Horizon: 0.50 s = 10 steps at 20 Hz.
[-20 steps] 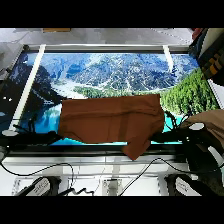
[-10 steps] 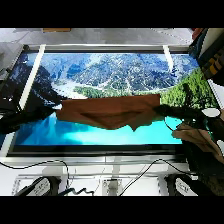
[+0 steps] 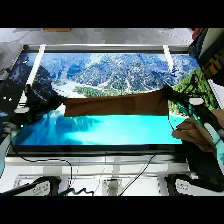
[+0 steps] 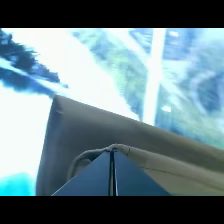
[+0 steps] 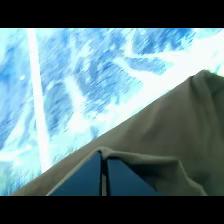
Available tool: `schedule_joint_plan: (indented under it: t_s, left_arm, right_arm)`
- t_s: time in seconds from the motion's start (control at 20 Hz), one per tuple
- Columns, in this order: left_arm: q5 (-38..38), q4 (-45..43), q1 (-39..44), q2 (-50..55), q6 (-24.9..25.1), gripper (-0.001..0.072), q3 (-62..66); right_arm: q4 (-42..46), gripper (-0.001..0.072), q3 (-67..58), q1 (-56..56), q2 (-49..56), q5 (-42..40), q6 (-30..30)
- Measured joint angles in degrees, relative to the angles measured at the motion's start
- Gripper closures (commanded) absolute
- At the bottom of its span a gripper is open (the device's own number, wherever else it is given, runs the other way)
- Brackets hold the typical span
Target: Fold the clothes and pants, and hang the long-sleeved shirts on hangers.
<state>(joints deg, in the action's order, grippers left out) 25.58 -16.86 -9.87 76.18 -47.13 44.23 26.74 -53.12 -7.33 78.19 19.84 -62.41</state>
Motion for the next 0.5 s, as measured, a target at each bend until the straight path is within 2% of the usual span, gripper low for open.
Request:
schedule_joint_plan:
  t_s: [0.05, 0.1, 0.15, 0.2, 0.25, 0.4, 0.5]
  left_arm:
    - [-1.95, 0.31, 1.01, 1.46, 0.0, 0.067, 0.02]
    - [-3.65, 0.52, 1.77, 2.75, 0.0, 0.0576, 0.07]
    - [-5.07, 0.68, 2.21, 3.67, 0.0, 0.0358, 0.07]
    - [-6.08, 0.74, 2.47, 4.35, 0.02, 0.0047, 0.07]
    - [-6.56, 0.94, 2.56, 4.7, 0.0, -0.0009, 0.11]
    - [-6.91, 0.61, 1.9, 4.52, 0.0, -0.0008, 0.11]
    - [-4.52, -0.2, 0.7, 4.26, 0.0, -0.0008, 0.13]
  right_arm:
    - [-0.02, 0.0695, -1.95, 0.09, 2.6, -0.63, -0.26]
    - [0.0, 0.0602, -3.5, 0.09, 4.68, -0.68, -0.46]
    - [0.07, 0.0378, -4.81, 0.15, 6.32, -0.98, -0.7]
    - [0.37, 0.023, -5.86, 0.15, 7.56, -0.94, -0.83]
    - [0.79, 0.0196, -6.58, 0.15, 8.37, -0.68, -0.85]
    - [3.04, 0.0196, -7.72, 0.15, 9.35, 1.7, -1.05]
    - [4.85, 0.0196, -8.07, 0.15, 9.51, 4.52, -1.07]
